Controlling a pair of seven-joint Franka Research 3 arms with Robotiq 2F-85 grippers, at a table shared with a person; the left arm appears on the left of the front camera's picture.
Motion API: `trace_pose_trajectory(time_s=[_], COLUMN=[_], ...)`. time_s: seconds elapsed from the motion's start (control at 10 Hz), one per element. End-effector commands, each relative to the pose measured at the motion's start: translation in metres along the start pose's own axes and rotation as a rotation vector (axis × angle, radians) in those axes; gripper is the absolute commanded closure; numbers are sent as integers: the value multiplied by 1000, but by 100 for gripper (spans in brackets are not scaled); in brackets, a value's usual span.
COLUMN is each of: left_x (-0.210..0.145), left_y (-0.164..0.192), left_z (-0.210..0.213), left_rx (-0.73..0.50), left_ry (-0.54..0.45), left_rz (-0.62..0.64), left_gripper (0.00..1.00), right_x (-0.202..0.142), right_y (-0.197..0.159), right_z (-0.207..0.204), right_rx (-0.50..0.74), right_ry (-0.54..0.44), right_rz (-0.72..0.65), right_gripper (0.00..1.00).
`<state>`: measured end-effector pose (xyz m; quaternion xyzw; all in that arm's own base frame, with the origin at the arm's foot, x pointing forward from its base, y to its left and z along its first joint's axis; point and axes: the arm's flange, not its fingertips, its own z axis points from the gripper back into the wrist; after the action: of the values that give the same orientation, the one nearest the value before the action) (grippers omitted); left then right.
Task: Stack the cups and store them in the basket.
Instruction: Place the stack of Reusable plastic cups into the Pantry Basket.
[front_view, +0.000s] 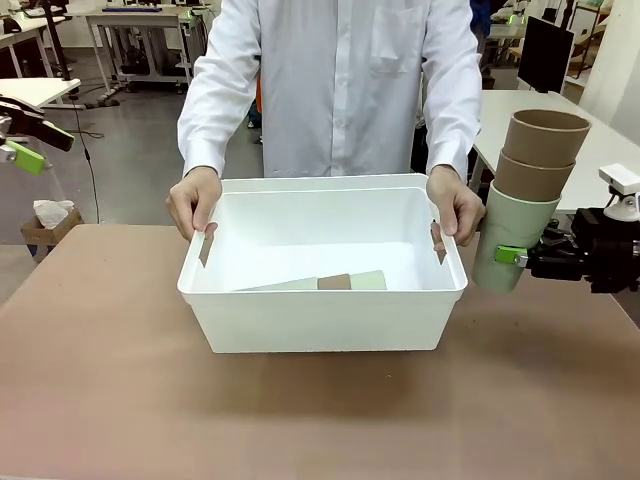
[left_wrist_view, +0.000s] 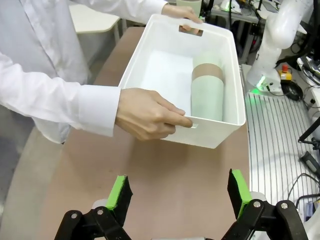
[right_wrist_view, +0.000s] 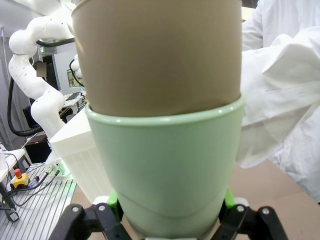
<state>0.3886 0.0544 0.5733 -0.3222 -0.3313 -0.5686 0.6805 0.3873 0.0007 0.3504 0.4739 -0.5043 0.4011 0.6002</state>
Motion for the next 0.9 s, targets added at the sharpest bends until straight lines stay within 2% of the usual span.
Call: trace_pose_trajectory(time_s=[0.0, 0.8], left_x=[1, 1], left_y=[-1, -1], left_z=[1, 1], left_rx=[8, 8], left_ry=[8, 8], left_rz=[7, 7], left_gripper=[0, 0], right_x=[6, 6], right_y=[1, 1], right_z=[-1, -1], right_rx=[1, 1], right_ry=[-2, -2], right_rz=[6, 6], right_gripper=[14, 14])
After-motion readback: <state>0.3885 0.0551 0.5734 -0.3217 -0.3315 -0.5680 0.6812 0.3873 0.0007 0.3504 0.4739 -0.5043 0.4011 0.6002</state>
